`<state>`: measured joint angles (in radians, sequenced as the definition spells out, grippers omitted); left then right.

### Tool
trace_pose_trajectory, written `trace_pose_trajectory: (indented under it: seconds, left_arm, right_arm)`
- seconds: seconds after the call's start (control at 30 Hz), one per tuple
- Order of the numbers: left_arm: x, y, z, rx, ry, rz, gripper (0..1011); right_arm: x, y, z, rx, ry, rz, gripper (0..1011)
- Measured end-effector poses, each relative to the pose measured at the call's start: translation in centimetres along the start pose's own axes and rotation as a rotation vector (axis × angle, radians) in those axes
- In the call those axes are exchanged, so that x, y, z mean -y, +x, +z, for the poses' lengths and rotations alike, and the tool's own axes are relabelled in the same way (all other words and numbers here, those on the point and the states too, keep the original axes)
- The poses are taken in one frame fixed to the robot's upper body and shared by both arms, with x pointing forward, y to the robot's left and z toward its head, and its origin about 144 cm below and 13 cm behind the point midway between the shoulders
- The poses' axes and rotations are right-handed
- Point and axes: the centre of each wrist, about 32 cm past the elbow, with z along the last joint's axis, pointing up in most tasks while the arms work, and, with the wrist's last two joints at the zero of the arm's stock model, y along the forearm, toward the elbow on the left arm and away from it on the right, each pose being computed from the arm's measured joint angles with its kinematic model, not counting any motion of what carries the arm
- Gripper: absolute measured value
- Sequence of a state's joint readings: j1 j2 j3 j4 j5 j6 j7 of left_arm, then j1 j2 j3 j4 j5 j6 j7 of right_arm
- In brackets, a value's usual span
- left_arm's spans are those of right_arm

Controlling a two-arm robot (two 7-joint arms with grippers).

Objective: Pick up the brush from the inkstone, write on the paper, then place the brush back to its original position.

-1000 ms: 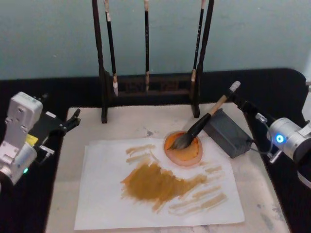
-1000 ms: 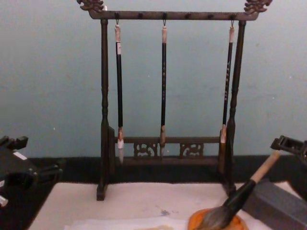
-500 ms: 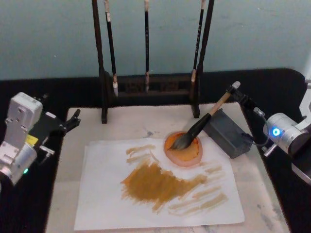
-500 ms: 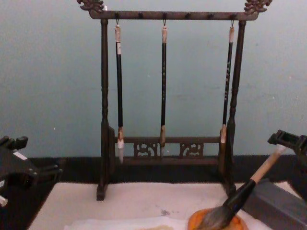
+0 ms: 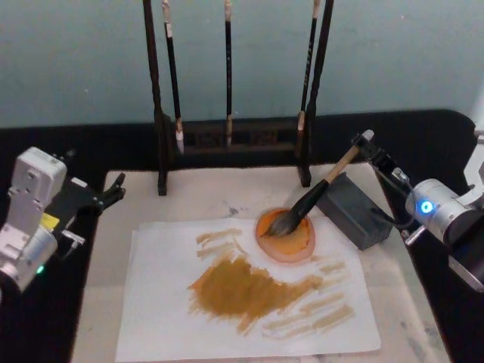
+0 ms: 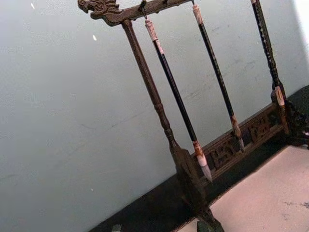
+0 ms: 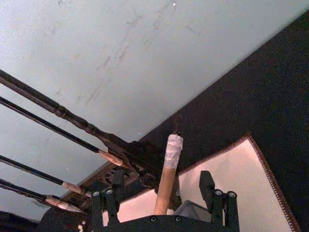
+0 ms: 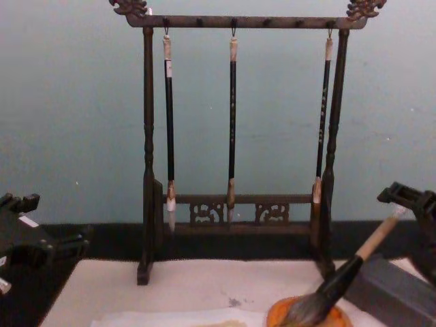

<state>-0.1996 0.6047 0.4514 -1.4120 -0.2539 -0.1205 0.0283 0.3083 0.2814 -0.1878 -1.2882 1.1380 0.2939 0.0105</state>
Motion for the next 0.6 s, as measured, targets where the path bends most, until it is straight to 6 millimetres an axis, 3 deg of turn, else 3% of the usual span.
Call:
trace_pose_trajectory:
  seconds: [0.6]
  left_arm:
    - [0.00, 0.00, 0.00, 0.000, 0.000, 0.000, 1010]
  right_arm:
    - [-0.62, 0.35, -0.73, 0.007, -0.031, -0.009, 1000]
